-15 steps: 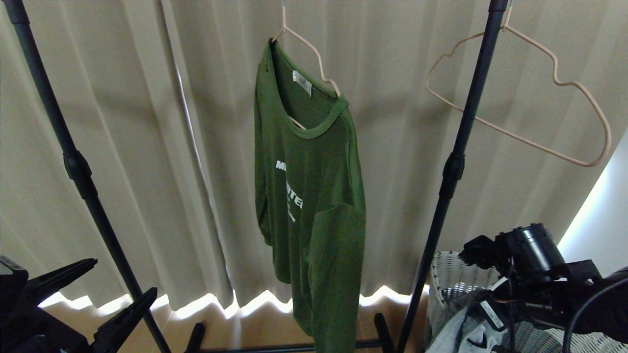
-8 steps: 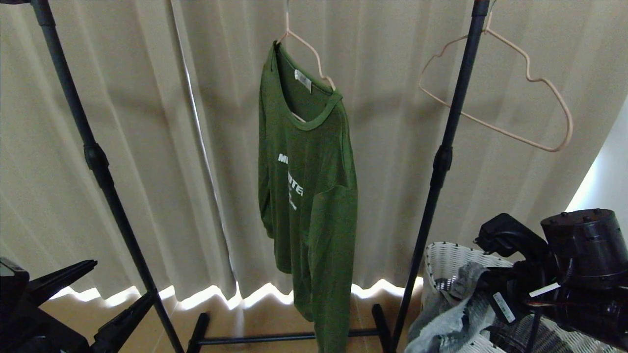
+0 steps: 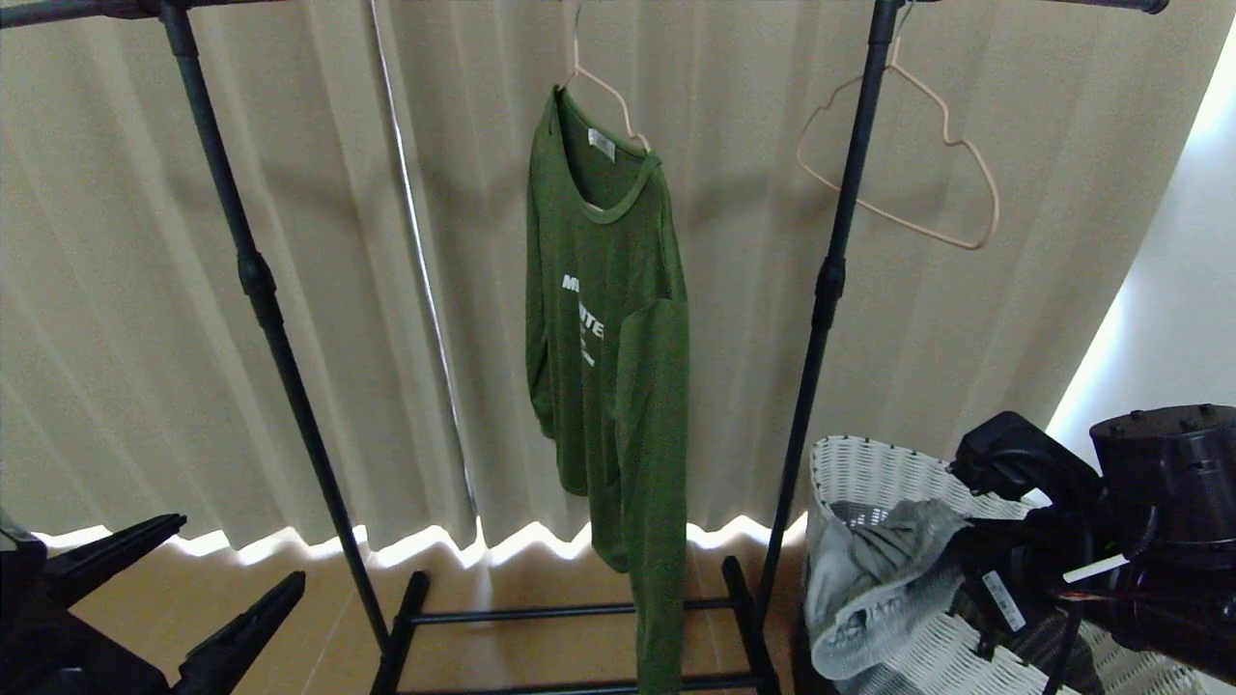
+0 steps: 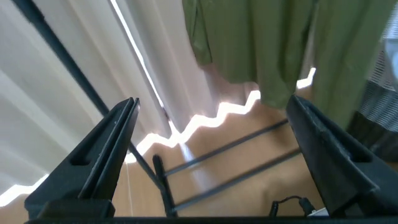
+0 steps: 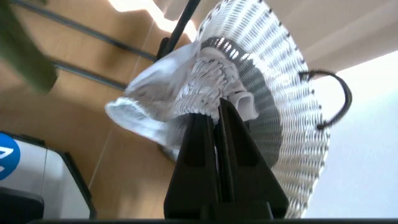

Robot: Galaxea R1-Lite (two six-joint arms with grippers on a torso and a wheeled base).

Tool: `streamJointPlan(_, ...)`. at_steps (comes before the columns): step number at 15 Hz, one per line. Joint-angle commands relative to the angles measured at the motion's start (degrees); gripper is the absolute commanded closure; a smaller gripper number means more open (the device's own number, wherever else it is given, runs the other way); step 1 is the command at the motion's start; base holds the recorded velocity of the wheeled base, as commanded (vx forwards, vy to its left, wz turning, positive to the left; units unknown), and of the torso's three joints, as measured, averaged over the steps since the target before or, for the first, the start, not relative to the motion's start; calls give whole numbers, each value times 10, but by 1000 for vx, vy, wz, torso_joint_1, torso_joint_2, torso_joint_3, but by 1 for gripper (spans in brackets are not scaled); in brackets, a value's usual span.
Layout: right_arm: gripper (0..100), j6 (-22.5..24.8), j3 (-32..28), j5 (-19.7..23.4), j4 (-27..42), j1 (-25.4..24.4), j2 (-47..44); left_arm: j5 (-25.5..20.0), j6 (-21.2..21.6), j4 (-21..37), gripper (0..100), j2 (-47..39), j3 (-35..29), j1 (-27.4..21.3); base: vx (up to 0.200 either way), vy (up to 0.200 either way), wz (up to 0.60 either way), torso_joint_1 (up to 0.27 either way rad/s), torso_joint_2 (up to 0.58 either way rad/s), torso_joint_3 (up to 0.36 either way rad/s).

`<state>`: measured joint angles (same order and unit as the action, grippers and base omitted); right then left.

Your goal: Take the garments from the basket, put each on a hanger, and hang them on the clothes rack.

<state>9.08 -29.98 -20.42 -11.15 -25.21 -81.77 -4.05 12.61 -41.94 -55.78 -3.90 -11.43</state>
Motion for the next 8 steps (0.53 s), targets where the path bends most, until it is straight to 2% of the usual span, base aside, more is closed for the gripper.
streamJointPlan(1,100,1,-4,-1,0,0,3,0,1,0,0,1,1,0,0,0,0,0,0,0)
streamJointPlan(2,100,2,-18,0,-1,0,1,0,15,0,0,2,8,0,0,0,0,0,0,0)
streamJointPlan(4,100,18,-42,1,-4,-1,-1,-2,71,-1,0,12,22,-2,0,0,0,0,0,0)
streamJointPlan(5,100,23,-68,16,-4,-9,-3,-4,83,0,0,16,25,-11,0,0,0,0,0,0)
streamJointPlan(6,100,23,-82,26,-4,-12,-1,-11,79,0,0,16,18,-20,0,0,0,0,0,0)
streamJointPlan(7,100,23,-113,42,-3,-21,2,-33,55,3,0,10,-17,-26,0,0,0,0,0,0)
streamJointPlan(8,100,23,-129,48,-5,-34,5,-51,49,7,0,-7,-40,-35,0,0,0,0,0,0)
